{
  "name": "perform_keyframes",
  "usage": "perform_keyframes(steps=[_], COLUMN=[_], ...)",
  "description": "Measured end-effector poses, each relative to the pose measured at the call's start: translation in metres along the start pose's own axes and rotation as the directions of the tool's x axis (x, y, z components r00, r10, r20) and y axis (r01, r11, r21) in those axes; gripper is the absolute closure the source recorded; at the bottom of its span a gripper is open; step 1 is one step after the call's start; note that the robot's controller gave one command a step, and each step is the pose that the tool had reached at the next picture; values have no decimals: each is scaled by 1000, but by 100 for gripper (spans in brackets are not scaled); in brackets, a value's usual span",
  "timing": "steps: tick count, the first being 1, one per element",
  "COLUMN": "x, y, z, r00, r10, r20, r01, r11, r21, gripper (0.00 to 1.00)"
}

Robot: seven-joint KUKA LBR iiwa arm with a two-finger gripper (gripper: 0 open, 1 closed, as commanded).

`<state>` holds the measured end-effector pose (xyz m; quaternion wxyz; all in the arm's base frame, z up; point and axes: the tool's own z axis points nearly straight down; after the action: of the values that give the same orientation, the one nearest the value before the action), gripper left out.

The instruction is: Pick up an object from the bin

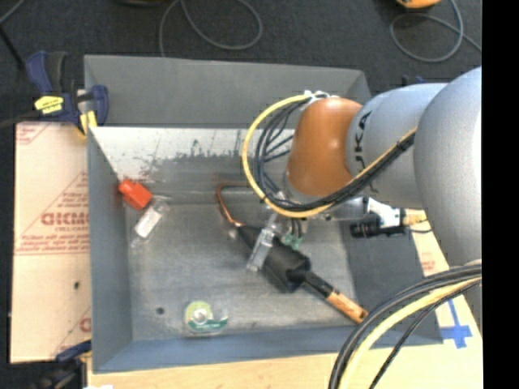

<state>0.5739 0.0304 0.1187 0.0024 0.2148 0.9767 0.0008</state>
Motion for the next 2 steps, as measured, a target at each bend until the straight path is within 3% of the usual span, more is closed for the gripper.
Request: perform_keyframes(steps=[1,2], x=[8,13], y=[-15,-23], z=[-1,0], r00=[961,983], r10=[-277,-186], r20=[-1,-1], r01=[277,186], r11=[961,983], r21=[0,0], gripper=[0,0])
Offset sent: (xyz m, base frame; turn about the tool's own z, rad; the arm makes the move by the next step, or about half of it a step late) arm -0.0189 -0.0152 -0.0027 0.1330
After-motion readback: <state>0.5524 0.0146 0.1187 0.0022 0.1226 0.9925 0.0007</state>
